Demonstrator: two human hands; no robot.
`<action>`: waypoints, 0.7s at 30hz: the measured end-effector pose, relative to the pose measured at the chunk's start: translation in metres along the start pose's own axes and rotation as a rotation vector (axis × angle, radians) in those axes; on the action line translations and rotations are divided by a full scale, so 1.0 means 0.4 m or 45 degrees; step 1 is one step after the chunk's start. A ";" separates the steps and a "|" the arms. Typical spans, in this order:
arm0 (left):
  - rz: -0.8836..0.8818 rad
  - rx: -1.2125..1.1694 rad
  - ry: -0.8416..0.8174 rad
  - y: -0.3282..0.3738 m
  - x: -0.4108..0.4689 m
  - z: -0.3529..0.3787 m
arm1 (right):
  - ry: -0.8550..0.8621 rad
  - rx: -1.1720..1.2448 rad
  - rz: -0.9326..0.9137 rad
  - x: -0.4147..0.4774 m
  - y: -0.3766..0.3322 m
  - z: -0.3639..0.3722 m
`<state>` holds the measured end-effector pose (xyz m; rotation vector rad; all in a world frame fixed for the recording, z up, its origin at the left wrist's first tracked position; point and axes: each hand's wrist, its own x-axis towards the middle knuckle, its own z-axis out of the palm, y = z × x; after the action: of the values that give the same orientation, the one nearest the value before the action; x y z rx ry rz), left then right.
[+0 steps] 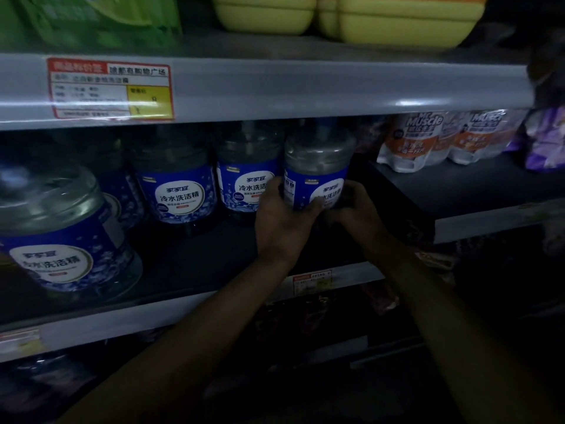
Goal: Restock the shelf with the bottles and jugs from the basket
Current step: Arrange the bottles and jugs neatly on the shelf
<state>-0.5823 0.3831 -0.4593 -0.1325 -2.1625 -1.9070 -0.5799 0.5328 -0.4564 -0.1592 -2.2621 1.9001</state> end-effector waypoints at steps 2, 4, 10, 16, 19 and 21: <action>-0.007 -0.031 -0.052 -0.002 -0.014 -0.028 | -0.111 -0.116 -0.077 -0.020 -0.002 -0.012; -0.031 -0.077 -0.095 -0.002 -0.026 -0.059 | -0.152 -0.186 -0.112 -0.046 -0.002 -0.019; -0.047 -0.052 -0.174 -0.007 -0.053 -0.153 | -0.126 -0.184 -0.094 -0.098 0.015 0.015; -0.072 -0.068 -0.069 -0.025 -0.078 -0.240 | -0.124 -0.320 -0.161 -0.125 0.009 0.079; -0.049 -0.048 0.003 -0.026 -0.093 -0.282 | -0.134 -0.332 -0.177 -0.134 0.004 0.123; -0.007 0.000 0.039 -0.022 -0.102 -0.310 | -0.142 -0.356 -0.197 -0.142 -0.005 0.151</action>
<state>-0.5290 0.2637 -0.4647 -0.0969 -2.1450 -1.8993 -0.5371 0.4631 -0.4686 0.0844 -2.5242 1.5474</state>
